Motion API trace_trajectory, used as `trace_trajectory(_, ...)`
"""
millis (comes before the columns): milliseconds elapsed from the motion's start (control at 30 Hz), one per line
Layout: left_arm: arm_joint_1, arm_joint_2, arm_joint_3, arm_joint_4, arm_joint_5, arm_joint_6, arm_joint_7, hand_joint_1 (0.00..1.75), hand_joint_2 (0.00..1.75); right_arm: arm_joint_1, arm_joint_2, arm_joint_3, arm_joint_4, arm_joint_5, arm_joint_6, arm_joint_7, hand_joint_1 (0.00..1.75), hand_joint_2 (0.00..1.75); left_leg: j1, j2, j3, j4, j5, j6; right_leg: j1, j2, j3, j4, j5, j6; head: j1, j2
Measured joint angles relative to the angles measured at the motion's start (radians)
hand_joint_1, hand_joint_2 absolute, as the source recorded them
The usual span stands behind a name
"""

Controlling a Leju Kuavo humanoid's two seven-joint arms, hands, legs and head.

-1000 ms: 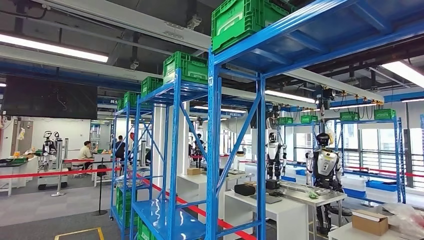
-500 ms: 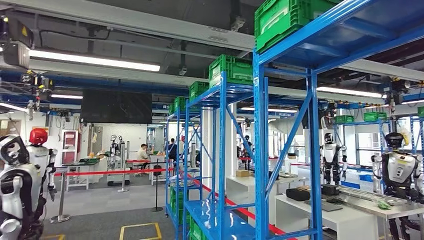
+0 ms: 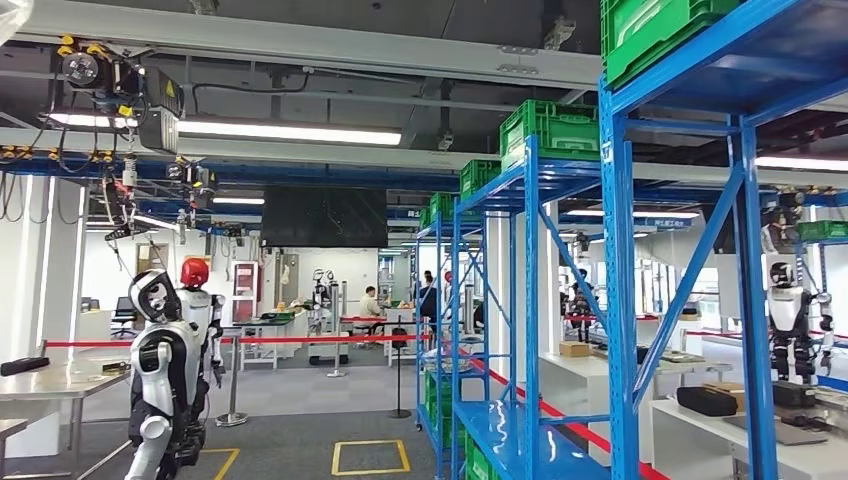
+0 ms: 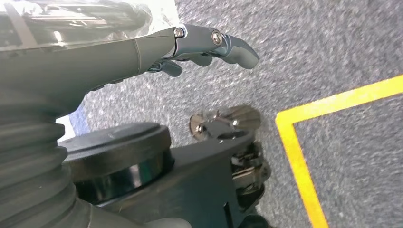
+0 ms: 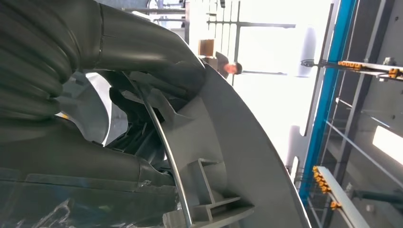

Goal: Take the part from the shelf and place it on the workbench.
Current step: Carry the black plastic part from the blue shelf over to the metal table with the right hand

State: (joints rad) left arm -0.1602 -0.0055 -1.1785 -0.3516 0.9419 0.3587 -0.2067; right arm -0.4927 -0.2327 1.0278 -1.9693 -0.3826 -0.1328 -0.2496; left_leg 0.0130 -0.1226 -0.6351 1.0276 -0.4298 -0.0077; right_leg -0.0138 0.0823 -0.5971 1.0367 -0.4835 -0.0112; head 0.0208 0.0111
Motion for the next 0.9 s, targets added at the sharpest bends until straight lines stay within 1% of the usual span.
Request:
trace_trajectory(33, 0.002, 0.000, 0.000, 0.000, 0.000, 0.000, 0.000, 0.00, 1.75, -0.001, 0.000, 0.000, 0.000, 0.000, 0.000, 0.000, 1.75, 1.75, 0.003, -0.010, -0.003, -0.002, 0.003, -0.007, 0.001, -0.011, 0.003, -0.007, -0.002, -0.003, 0.001, 0.001)
trace_trajectory(67, 0.005, 0.001, -0.001, 0.000, 0.000, 0.000, 0.000, 0.00, 1.75, -0.002, 0.001, 0.000, 0.000, 0.000, 0.000, 0.000, 1.75, 1.75, 0.003, -0.003, -0.007, -0.001, 0.001, -0.013, 0.000, -0.023, 0.006, -0.011, -0.001, -0.008, 0.004, 0.002)
trace_trajectory(100, 0.007, 0.001, -0.001, 0.000, 0.000, 0.000, 0.000, 0.00, 1.75, -0.003, 0.002, 0.001, 0.000, 0.000, 0.000, 0.000, 1.75, 1.75, 0.001, 0.019, -0.013, 0.009, -0.008, -0.018, 0.000, -0.036, 0.010, -0.017, 0.001, -0.014, 0.008, 0.003)
trace_trajectory(133, 0.007, 0.001, -0.002, -0.001, 0.000, 0.000, 0.000, 0.00, 1.75, -0.004, 0.002, 0.001, 0.000, 0.000, 0.000, -0.001, 1.75, 1.75, -0.001, 0.048, -0.027, 0.039, -0.027, -0.023, -0.001, -0.050, 0.015, -0.023, 0.003, -0.020, 0.012, 0.004)
trace_trajectory(167, 0.006, 0.001, -0.002, -0.001, -0.001, 0.000, 0.000, 0.00, 1.75, -0.004, 0.003, 0.001, 0.000, 0.000, 0.000, -0.001, 1.75, 1.75, -0.002, 0.081, -0.050, 0.089, -0.054, -0.026, 0.001, -0.065, 0.018, -0.025, 0.003, -0.024, 0.016, 0.004)
trace_trajectory(200, 0.004, 0.001, -0.002, -0.001, -0.001, 0.001, 0.000, 0.00, 1.75, -0.004, 0.003, 0.001, 0.000, 0.000, 0.000, -0.001, 1.75, 1.75, -0.001, 0.099, -0.078, 0.154, -0.083, -0.030, 0.003, -0.081, 0.020, -0.026, 0.001, -0.027, 0.021, 0.004)
trace_trajectory(233, 0.004, 0.001, -0.003, -0.002, -0.001, 0.001, 0.000, 0.00, 1.75, -0.004, 0.003, 0.002, 0.000, 0.000, 0.000, -0.001, 1.75, 1.75, 0.000, 0.106, -0.105, 0.215, -0.104, -0.032, 0.005, -0.097, 0.022, -0.025, -0.001, -0.029, 0.024, 0.003)
trace_trajectory(267, 0.004, 0.001, -0.003, -0.002, -0.001, 0.001, 0.000, 0.00, 1.75, -0.004, 0.003, 0.003, 0.000, 0.000, 0.000, 0.000, 1.75, 1.75, 0.002, 0.108, -0.122, 0.253, -0.110, -0.034, 0.006, -0.112, 0.024, -0.025, -0.004, -0.029, 0.028, 0.002)
trace_trajectory(300, 0.006, 0.001, -0.004, -0.003, -0.001, 0.001, 0.000, 0.00, 1.75, -0.004, 0.003, 0.003, 0.000, 0.000, 0.000, 0.000, 1.75, 1.75, 0.003, 0.109, -0.122, 0.256, -0.099, -0.035, 0.007, -0.126, 0.026, -0.024, -0.007, -0.029, 0.033, 0.002)
trace_trajectory(333, 0.007, 0.002, -0.004, -0.003, -0.001, 0.001, 0.000, 0.00, 1.75, -0.004, 0.003, 0.003, 0.000, 0.000, 0.000, 0.000, 1.75, 1.75, 0.003, 0.114, -0.103, 0.220, -0.072, -0.034, 0.007, -0.139, 0.030, -0.024, -0.010, -0.027, 0.040, 0.001)
trace_trajectory(367, 0.008, 0.002, -0.004, -0.003, -0.001, 0.001, 0.000, 0.00, 1.75, -0.005, 0.004, 0.003, 0.000, 0.000, 0.000, 0.000, 1.75, 1.75, 0.002, 0.126, -0.071, 0.159, -0.039, -0.032, 0.007, -0.151, 0.035, -0.023, -0.015, -0.025, 0.049, 0.002)
trace_trajectory(400, 0.007, 0.002, -0.004, -0.003, -0.001, 0.001, 0.000, 0.00, 1.75, -0.005, 0.004, 0.003, 0.000, 0.000, 0.001, 0.000, 1.75, 1.75, -0.004, 0.149, -0.037, 0.099, -0.015, -0.028, 0.009, -0.162, 0.039, -0.023, -0.019, -0.021, 0.058, 0.002)
trace_trajectory(433, 0.005, 0.002, -0.004, -0.004, -0.001, 0.001, 0.000, 0.00, 1.75, -0.005, 0.005, 0.003, 0.000, 0.000, 0.001, 0.000, 1.75, 1.75, -0.009, 0.169, -0.010, 0.049, -0.001, -0.021, 0.011, -0.172, 0.041, -0.022, -0.023, -0.017, 0.066, 0.001)
trace_trajectory(467, 0.003, 0.002, -0.004, -0.004, 0.000, 0.001, 0.000, 0.00, 1.75, -0.006, 0.005, 0.003, 0.000, 0.000, 0.001, 0.000, 1.75, 1.75, -0.016, 0.185, 0.005, 0.019, -0.001, -0.012, 0.014, -0.182, 0.042, -0.020, -0.026, -0.012, 0.070, 0.000)
trace_trajectory(500, 0.002, 0.003, -0.004, -0.005, 0.000, 0.002, 0.000, 0.00, 1.75, -0.007, 0.005, 0.003, 0.000, 0.000, 0.001, 0.000, 1.75, 1.75, -0.021, 0.189, 0.009, 0.010, -0.008, -0.004, 0.017, -0.193, 0.042, -0.020, -0.028, -0.007, 0.071, 0.000)
trace_trajectory(533, 0.003, 0.003, -0.004, -0.005, 0.001, 0.003, 0.000, 0.00, 1.75, -0.008, 0.005, 0.003, 0.000, 0.000, 0.002, 0.000, 1.75, 1.75, -0.022, 0.179, 0.009, 0.004, -0.010, 0.005, 0.018, -0.204, 0.043, -0.019, -0.030, -0.003, 0.071, -0.001)
trace_trajectory(567, 0.005, 0.004, -0.004, -0.005, 0.001, 0.003, 0.000, 0.00, 1.75, -0.009, 0.005, 0.003, 0.000, 0.000, 0.002, 0.000, 1.75, 1.75, -0.020, 0.168, 0.010, 0.001, -0.011, 0.012, 0.016, -0.204, 0.045, -0.017, -0.035, 0.002, 0.069, -0.001)
trace_trajectory(600, 0.006, 0.004, -0.004, -0.005, 0.002, 0.004, 0.000, 0.00, 1.75, -0.010, 0.005, 0.003, 0.000, 0.000, 0.002, 0.000, 1.75, 1.75, -0.017, 0.156, 0.011, -0.003, -0.010, 0.017, 0.014, -0.187, 0.044, -0.008, -0.045, 0.006, 0.066, -0.001)
trace_trajectory(633, 0.006, 0.004, -0.004, -0.005, 0.002, 0.004, 0.000, 0.00, 1.75, -0.011, 0.005, 0.002, 0.000, 0.000, 0.003, 0.000, 1.75, 1.75, -0.014, 0.145, 0.014, -0.006, -0.008, 0.024, 0.011, -0.160, 0.033, 0.021, -0.064, 0.010, 0.060, -0.002)
trace_trajectory(667, 0.005, 0.004, -0.004, -0.005, 0.002, 0.004, 0.000, 0.00, 1.75, -0.011, 0.005, 0.002, 0.000, 0.000, 0.003, -0.001, 1.75, 1.75, -0.012, 0.134, 0.016, -0.008, -0.007, 0.028, 0.008, -0.126, 0.010, 0.069, -0.091, 0.012, 0.055, -0.002)
trace_trajectory(700, 0.002, 0.004, -0.004, -0.005, 0.002, 0.004, 0.000, 0.00, 1.75, -0.010, 0.004, 0.002, 0.000, 0.000, 0.003, -0.001, 1.75, 1.75, -0.011, 0.122, 0.016, -0.008, -0.006, 0.032, 0.007, -0.102, -0.022, 0.133, -0.120, 0.013, 0.050, -0.003)
trace_trajectory(733, 0.001, 0.004, -0.004, -0.005, 0.002, 0.004, 0.000, 0.00, 1.75, -0.008, 0.003, 0.003, 0.000, 0.000, 0.003, 0.000, 1.75, 1.75, -0.012, 0.109, 0.015, -0.008, -0.006, 0.034, 0.006, -0.091, -0.057, 0.199, -0.144, 0.014, 0.046, -0.003)
trace_trajectory(767, 0.002, 0.004, -0.004, -0.005, 0.002, 0.004, 0.000, 0.00, 1.75, -0.007, 0.002, 0.003, 0.000, 0.000, 0.003, 0.000, 1.75, 1.75, -0.012, 0.095, 0.015, -0.008, -0.005, 0.035, 0.006, -0.087, -0.083, 0.245, -0.154, 0.014, 0.043, -0.004)
trace_trajectory(800, 0.003, 0.004, -0.004, -0.005, 0.002, 0.004, 0.000, 0.00, 1.75, -0.006, 0.002, 0.004, 0.000, 0.000, 0.003, 0.000, 1.75, 1.75, -0.013, 0.082, 0.015, -0.007, -0.004, 0.036, 0.006, -0.086, -0.095, 0.260, -0.146, 0.014, 0.041, -0.004)
trace_trajectory(833, 0.004, 0.004, -0.004, -0.005, 0.003, 0.005, 0.000, 0.00, 1.75, -0.005, 0.001, 0.004, 0.000, 0.000, 0.003, 0.000, 1.75, 1.75, -0.013, 0.067, 0.015, -0.006, -0.004, 0.035, 0.006, -0.084, -0.087, 0.237, -0.120, 0.013, 0.038, -0.005)
trace_trajectory(867, 0.005, 0.004, -0.004, -0.005, 0.003, 0.006, 0.000, 0.00, 1.75, -0.005, 0.001, 0.004, 0.000, 0.000, 0.003, 0.000, 1.75, 1.75, -0.012, 0.053, 0.015, -0.004, -0.003, 0.034, 0.004, -0.074, -0.063, 0.182, -0.081, 0.011, 0.035, -0.005)
trace_trajectory(900, 0.005, 0.004, -0.004, -0.005, 0.003, 0.008, 0.000, 0.00, 1.75, -0.005, 0.001, 0.004, 0.000, 0.000, 0.004, 0.000, 1.75, 1.75, -0.011, 0.040, 0.014, -0.002, -0.003, 0.031, 0.002, -0.048, -0.034, 0.117, -0.048, 0.008, 0.033, -0.006)
